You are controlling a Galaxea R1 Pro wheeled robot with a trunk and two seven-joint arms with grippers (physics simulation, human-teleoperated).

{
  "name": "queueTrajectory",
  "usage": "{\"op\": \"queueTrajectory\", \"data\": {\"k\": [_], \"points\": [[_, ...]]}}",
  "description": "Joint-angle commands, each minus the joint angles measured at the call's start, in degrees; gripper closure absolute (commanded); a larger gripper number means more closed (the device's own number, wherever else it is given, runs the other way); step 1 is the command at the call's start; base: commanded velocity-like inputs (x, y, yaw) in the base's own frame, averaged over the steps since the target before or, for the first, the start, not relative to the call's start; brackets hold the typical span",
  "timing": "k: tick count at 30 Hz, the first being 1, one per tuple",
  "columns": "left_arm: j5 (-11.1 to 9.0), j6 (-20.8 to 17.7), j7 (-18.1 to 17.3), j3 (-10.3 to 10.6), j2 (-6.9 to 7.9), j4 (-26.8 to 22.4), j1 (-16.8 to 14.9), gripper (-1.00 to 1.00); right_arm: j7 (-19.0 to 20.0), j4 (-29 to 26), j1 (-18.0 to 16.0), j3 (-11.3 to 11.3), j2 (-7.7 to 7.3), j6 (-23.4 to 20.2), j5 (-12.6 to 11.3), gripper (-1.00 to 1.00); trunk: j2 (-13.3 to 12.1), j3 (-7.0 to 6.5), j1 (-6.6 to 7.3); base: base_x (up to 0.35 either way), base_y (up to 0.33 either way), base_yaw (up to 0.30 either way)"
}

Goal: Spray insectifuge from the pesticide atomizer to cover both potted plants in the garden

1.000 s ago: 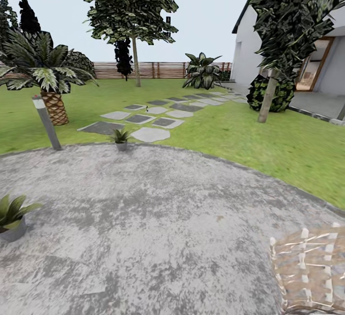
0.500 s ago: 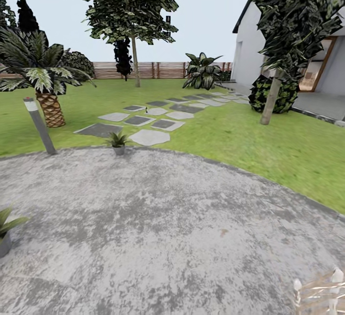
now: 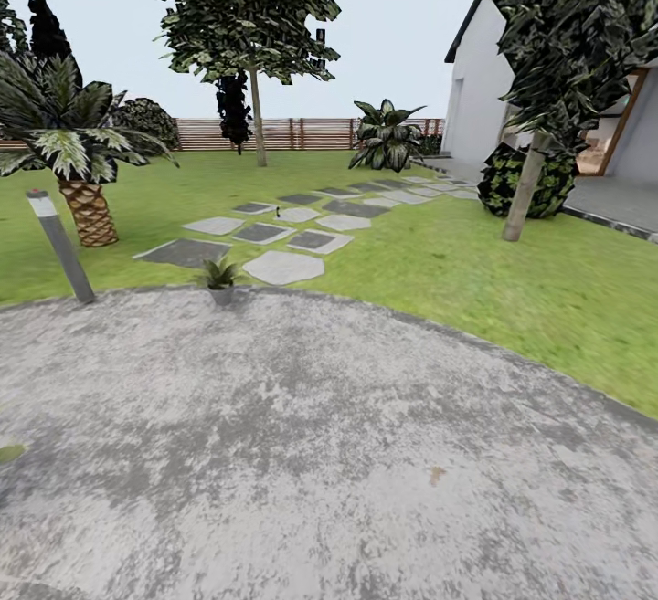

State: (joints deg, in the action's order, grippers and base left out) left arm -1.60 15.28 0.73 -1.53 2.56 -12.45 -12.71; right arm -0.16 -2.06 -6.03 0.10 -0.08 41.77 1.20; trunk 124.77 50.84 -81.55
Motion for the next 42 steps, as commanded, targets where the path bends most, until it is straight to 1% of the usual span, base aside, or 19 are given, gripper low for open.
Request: {"op": "queueTrajectory", "data": {"k": [1,42], "points": [[-0.2,0.2,0.0,-0.1,-0.01,0.1,0.0,-1.00,0.0,0.0,0.0,0.0,-0.02,0.2,0.1,-1.00,0.0,0.05,-0.02,0.337,0.000,0.000],[0.1,0.2,0.0,0.2,-0.10,0.0,-0.2,-1.00,0.0,0.0,0.0,0.0,-0.01,0.2,0.1,-1.00,0.0,0.05,-0.02,0.325,0.000,0.000]]}}
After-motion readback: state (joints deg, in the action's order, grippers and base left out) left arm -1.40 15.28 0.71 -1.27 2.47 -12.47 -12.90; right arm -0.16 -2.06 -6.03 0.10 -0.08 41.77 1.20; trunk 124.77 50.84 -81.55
